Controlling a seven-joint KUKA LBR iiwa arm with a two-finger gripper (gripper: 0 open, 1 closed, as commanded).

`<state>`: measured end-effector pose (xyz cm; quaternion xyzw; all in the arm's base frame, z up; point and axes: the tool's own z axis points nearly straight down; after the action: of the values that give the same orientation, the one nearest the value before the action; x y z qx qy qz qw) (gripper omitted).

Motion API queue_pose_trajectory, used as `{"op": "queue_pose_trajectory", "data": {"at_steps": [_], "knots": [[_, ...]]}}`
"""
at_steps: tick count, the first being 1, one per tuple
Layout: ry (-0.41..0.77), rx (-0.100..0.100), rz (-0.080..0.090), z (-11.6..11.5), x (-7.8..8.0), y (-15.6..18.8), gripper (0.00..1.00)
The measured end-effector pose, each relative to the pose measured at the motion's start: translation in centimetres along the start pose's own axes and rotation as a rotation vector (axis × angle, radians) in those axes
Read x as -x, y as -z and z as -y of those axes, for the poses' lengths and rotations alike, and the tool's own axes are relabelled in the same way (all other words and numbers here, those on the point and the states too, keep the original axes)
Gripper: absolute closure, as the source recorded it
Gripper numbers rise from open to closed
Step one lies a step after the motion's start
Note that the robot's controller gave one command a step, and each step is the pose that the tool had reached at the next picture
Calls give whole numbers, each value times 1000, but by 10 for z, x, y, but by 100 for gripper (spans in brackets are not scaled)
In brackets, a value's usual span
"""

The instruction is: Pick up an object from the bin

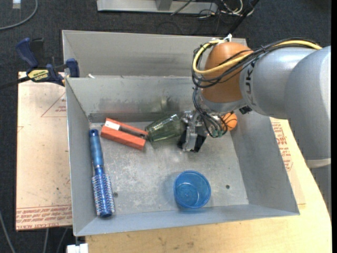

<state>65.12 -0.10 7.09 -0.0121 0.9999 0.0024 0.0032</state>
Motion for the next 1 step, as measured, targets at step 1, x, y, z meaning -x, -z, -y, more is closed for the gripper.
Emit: {"op": "queue_pose_trajectory", "data": {"at_steps": [1], "knots": [[0,0,0,0,0,0,100]]}}
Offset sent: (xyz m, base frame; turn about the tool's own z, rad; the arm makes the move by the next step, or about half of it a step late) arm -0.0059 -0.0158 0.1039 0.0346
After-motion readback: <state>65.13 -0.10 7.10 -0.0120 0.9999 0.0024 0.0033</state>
